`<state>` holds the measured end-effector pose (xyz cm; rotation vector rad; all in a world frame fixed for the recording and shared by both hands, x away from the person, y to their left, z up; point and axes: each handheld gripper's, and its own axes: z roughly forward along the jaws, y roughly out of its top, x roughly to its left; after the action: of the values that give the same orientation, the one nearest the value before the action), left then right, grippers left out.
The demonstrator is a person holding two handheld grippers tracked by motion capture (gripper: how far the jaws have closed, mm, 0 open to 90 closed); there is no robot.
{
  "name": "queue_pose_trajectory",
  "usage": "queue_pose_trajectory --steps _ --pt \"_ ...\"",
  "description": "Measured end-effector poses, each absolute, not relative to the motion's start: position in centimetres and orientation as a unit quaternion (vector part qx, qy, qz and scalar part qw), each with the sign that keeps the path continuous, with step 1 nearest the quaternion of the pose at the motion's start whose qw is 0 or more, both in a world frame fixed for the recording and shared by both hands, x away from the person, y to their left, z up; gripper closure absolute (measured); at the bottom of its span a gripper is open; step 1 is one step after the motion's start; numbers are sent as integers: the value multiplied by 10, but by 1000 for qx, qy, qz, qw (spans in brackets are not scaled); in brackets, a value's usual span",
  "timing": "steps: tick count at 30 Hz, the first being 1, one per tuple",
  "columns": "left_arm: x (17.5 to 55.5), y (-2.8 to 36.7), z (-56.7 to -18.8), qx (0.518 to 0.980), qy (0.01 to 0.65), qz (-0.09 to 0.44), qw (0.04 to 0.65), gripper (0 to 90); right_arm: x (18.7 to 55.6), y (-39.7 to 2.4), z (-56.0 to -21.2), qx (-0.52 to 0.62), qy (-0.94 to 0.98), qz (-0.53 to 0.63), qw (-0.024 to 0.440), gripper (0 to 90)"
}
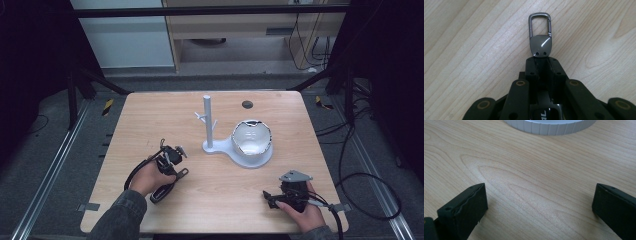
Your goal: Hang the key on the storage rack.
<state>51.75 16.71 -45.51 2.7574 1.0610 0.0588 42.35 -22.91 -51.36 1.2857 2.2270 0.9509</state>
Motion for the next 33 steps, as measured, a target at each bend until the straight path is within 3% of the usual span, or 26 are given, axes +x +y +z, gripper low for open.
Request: queue_pose_trajectory --steps 9,20,33 --pt "499 187 -446 918 362 44 159 800 424 -229 -514 460 796 340 199 4" --pt "461 222 -430 874 376 97 292 801 424 -229 -514 459 797 339 200 4" --pt "434 237 -419 841 380 156 351 802 424 -229 -513 458 797 339 199 4"
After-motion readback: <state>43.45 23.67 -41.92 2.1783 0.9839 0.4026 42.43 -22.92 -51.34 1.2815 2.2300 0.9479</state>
